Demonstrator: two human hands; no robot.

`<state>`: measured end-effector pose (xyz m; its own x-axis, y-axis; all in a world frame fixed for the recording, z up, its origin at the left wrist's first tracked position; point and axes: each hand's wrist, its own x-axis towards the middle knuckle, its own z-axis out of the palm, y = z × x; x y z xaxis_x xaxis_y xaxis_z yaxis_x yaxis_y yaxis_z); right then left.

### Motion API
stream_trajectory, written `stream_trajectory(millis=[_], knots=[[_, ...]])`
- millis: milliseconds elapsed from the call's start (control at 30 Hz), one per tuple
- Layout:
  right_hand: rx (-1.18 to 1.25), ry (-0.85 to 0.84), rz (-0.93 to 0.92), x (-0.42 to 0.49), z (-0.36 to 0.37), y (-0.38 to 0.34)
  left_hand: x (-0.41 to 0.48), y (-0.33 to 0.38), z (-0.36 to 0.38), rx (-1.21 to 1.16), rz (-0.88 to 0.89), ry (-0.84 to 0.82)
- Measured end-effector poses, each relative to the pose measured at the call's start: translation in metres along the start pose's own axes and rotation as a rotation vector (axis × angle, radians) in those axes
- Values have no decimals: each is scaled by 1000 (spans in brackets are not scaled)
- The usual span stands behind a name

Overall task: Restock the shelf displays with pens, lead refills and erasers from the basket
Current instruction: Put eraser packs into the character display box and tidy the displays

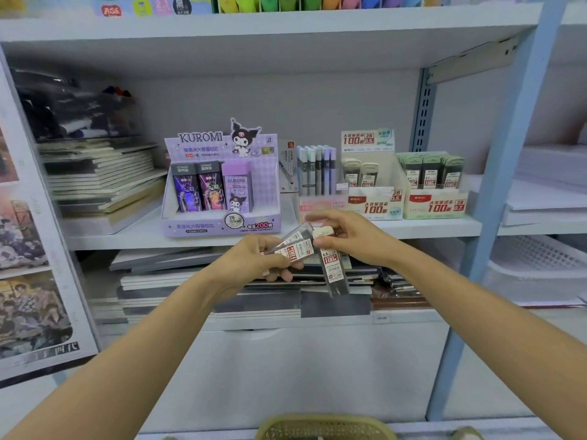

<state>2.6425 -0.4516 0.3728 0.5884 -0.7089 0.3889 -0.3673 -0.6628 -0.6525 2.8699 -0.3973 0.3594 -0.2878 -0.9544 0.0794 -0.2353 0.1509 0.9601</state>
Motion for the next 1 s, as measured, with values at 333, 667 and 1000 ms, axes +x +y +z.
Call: stream_trajectory(millis=[333, 667, 1000], knots=[[159, -4, 81, -20, 3, 10, 6, 5, 20, -412, 155, 361], [296, 179, -37, -23, -24, -4, 9, 12, 35, -175, 239, 384], [238, 336, -140, -27, -18, -9, 25, 19, 63, -385, 131, 223]])
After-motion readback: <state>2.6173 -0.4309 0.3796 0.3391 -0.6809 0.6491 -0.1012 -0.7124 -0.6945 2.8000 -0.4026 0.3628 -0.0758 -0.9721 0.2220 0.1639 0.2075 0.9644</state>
